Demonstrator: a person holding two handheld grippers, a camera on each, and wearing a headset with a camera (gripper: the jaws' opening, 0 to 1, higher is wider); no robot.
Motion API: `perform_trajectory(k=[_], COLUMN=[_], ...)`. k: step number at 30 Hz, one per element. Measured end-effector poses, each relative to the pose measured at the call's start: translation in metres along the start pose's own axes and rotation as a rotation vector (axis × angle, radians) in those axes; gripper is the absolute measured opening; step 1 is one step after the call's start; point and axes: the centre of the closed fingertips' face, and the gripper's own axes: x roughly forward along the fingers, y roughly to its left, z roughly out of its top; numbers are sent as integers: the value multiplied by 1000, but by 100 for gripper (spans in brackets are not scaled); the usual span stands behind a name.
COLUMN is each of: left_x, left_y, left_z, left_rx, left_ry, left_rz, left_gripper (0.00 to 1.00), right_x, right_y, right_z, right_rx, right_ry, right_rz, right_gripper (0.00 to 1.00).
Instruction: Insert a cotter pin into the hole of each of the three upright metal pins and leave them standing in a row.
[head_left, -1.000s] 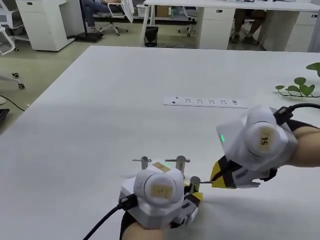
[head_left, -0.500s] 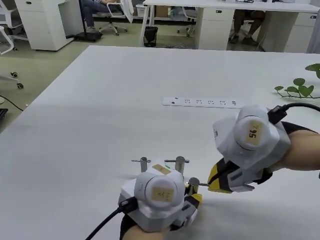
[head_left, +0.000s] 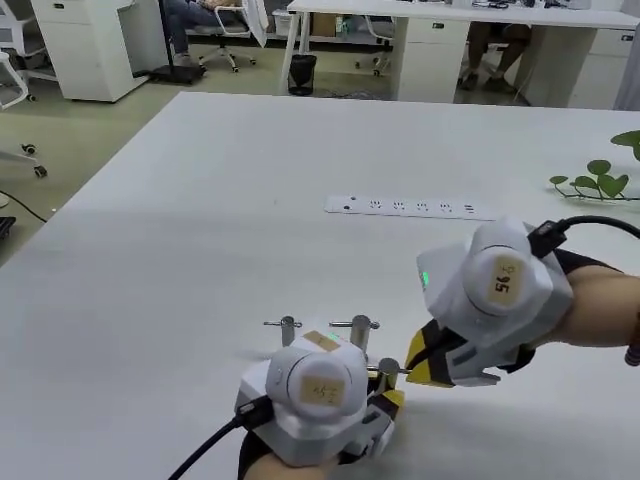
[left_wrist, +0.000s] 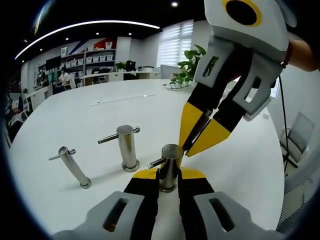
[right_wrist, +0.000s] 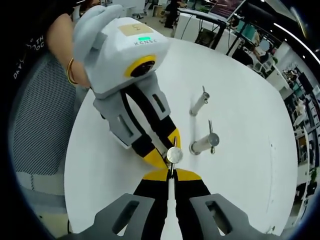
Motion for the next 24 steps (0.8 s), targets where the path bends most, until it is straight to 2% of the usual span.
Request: perform_trajectory(k=[6, 10, 18, 24], left_x=[0, 0, 0, 0], left_y=[0, 0, 0, 1], left_z=[0, 0, 0, 0], left_rx=[-2, -5, -16, -29], left_ry=[-3, -3, -3, -3], left_rz=[-1, -2, 3, -1], left_gripper=[11, 11, 11, 11], right_x=[-3, -9, -11, -9], right_y=[0, -2, -1, 2], right_z=[3, -1, -11, -6], right_rx=[-29, 11, 36, 57], right_ry=[-29, -33, -29, -49], right_rz=[-10, -19, -23, -16], right_gripper=[0, 5, 0, 0])
